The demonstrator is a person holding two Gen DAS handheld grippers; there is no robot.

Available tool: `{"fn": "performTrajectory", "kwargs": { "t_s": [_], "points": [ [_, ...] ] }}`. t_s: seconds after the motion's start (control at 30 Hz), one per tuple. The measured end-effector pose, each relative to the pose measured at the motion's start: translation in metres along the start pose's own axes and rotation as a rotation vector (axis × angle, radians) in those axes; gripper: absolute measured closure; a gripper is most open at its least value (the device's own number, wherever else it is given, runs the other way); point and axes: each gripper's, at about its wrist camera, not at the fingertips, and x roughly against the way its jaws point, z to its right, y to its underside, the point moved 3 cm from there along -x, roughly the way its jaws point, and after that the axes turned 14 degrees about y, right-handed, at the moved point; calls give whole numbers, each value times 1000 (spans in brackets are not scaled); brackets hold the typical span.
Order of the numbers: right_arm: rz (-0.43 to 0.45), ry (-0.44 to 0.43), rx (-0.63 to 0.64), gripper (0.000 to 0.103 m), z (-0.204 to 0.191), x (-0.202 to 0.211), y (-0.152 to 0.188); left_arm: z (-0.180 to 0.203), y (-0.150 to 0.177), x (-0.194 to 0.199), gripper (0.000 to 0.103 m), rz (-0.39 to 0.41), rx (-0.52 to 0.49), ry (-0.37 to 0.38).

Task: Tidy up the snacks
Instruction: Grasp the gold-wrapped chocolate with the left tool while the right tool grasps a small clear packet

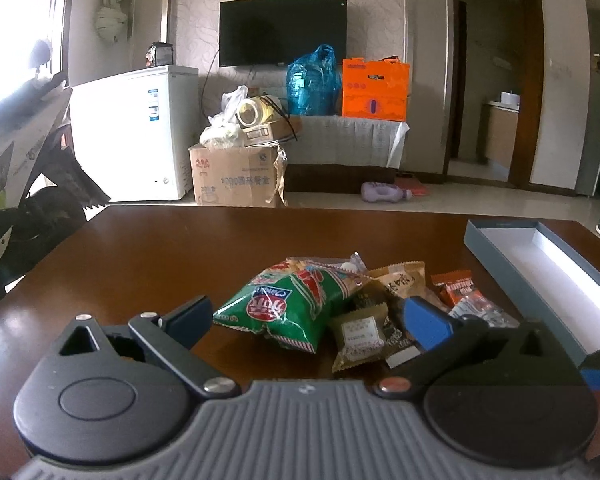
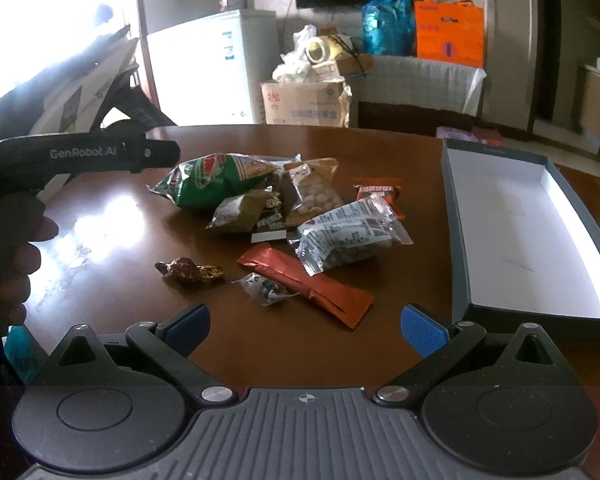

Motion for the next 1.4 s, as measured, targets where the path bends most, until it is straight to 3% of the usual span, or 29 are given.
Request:
{"fn": "performTrajectory", "kwargs": {
  "t_s": [0.17,0.33,0.43,0.5,0.77,0.97,1.4],
  "points": [
    [-2,5,-16,0,1,-3,1,7,11,1,0,-2,-33,29],
    [7,-3,-15,3,3,-5,2,16,32,-1,0,-34,-95,113],
    [27,8,30,13,-2,-6,3,18,48,-3,0,-53,-132,152],
    [28,-2,52,28,-5,-9,3,16,57,-4,0,-67,-149,171],
    [31,-98,136,47,-25,-19,7,9,64,-18,6,-79,-136,179],
    [22,-108,178,49,-33,-27,12,13,72,-32,8,-112,-148,200],
    [62,-110,214,51,-38,-48,6,-3,73,-54,12,-188,-7,220]
  ]
}}
